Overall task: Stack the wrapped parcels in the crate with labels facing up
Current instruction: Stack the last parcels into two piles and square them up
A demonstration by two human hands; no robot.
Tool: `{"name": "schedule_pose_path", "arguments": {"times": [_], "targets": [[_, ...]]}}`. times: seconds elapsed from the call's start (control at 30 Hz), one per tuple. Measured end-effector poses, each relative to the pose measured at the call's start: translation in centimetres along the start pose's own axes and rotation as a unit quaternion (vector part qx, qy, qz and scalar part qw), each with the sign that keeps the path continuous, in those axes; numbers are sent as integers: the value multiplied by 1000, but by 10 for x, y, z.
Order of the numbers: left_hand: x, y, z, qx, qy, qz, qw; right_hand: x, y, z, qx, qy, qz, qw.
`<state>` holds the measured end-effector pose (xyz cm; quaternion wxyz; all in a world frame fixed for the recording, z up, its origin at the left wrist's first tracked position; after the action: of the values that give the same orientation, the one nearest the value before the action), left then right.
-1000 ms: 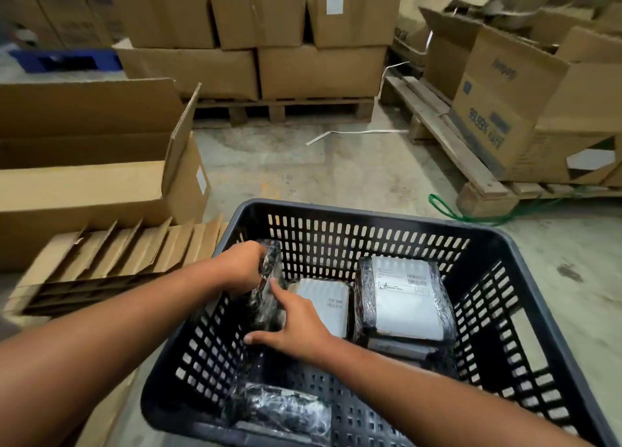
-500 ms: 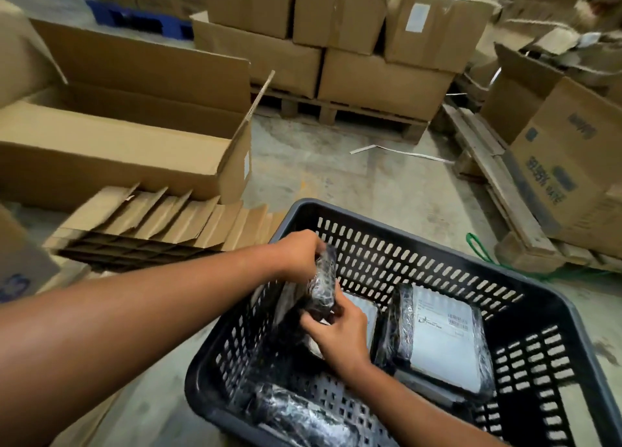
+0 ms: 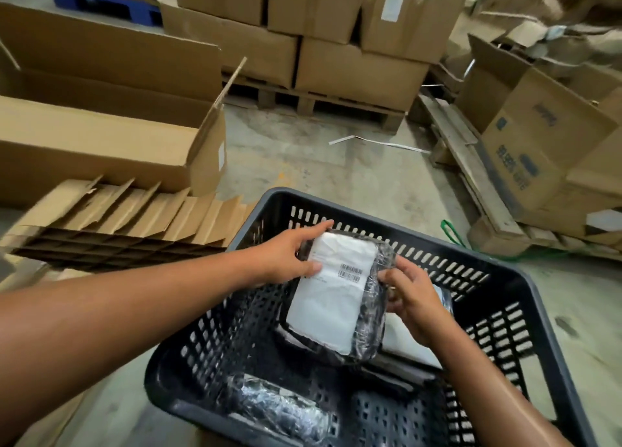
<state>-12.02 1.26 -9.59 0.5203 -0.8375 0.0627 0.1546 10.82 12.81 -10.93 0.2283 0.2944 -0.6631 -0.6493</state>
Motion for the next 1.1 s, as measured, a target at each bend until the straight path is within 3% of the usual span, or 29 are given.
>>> {"name": "schedule_pose_path", "arguments": {"times": [0.13,0.2,0.3,0.47,0.57,0.67,0.73,0.8,0.93,1.1], "targets": [[9,10,4,-53,-47,-5,997,3,4,8,-23,-24,-37,999],[13,14,6,-88,-70,6,994,13,2,9,-54,-12,-134,989],[15,20,9,-95,-84,42,991,28,-9,10,-40,25,-304,952],[32,29,15,-87,-102,78,988,33,-19,8,-20,25,-382,924],[42,34,23,-100,-102,90,986,34,-24,8,-47,75,-448,890],[31,34,30,-126,-20,202,971,34,-28,10,-82,121,-482,864],[32,33,28,-165,63,302,937,31,-29,10,-93,130,-502,850],[39,35,24,-182,84,361,911,28,-33,10,-65,146,-562,811],[46,41,23,-147,35,358,921,32,-47,3,-36,212,-678,703],[47,45,26,-95,20,330,939,33,-54,6,-25,218,-706,673]]}}
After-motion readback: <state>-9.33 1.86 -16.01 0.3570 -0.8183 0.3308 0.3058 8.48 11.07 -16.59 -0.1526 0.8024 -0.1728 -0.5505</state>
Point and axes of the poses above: each hand's wrist, its own z-axis towards the middle knuckle, its own x-axis out of the palm, y = z × x, the point moved 1 cm from there along z, towards the middle knuckle, and after that the axes turned 9 degrees about -x, right-handed, at the moved point
